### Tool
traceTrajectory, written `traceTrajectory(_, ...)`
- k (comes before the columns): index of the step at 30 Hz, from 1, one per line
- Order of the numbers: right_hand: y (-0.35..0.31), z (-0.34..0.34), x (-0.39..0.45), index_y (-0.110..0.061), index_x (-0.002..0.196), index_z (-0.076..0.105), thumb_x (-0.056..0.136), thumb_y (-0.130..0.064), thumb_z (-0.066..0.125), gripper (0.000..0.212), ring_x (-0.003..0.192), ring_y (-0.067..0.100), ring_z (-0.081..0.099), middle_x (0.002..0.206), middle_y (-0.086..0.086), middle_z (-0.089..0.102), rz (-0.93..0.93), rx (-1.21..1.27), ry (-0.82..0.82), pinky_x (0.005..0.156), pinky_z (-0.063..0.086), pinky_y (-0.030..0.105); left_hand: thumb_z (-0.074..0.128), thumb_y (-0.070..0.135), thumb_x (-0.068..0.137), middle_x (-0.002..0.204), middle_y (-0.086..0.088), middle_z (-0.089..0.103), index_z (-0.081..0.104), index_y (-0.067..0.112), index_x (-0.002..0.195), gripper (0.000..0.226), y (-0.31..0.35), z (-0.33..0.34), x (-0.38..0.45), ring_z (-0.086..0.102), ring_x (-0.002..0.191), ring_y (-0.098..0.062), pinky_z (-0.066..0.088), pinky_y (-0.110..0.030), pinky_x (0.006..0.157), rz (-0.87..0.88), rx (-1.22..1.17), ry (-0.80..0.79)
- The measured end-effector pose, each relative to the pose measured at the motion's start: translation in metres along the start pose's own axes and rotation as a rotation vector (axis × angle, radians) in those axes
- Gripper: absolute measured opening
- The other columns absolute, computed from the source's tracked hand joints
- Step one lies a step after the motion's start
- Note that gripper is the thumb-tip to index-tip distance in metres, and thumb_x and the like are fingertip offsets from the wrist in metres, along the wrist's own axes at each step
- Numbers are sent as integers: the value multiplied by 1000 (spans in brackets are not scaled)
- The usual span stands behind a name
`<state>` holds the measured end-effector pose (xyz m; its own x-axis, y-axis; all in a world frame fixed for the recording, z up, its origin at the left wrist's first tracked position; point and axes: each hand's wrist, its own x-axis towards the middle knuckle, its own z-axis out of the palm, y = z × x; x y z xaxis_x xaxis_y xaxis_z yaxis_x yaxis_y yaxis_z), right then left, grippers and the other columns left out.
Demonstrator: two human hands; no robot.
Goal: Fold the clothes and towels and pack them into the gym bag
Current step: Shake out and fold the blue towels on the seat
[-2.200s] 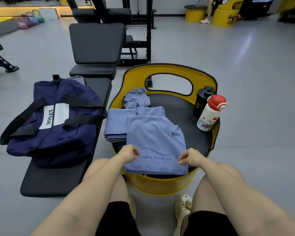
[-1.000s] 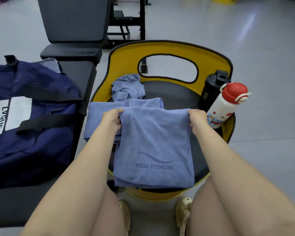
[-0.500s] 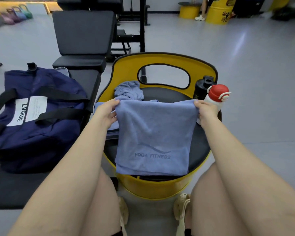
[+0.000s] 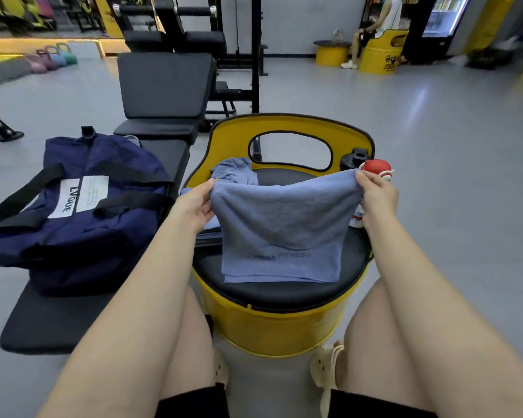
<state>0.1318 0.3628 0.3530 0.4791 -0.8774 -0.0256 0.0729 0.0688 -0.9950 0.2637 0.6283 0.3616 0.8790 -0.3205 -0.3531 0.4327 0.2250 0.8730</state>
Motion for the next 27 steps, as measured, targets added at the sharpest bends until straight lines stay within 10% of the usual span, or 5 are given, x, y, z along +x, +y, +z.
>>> traceTrajectory(6,-4,-9,-11,-20,101,68,89,-22,67,13,108,20,58,109,-1,62,-63,-34,-76,97,49,34,56,24,95,79,8,70,62,18,101,10,1,-12,-10,60,78,-6,49,-18,67,1,45,-20)
traceTrajectory(27,-10,-14,-11,-10,110,68,90,-18,65,21,105,19,64,106,5,69,-277,16,-88,99,50,38,53,1,93,99,0,67,62,17,101,21,13,-13,-20,68,88,-9,54,-22,75,378,-247,-102)
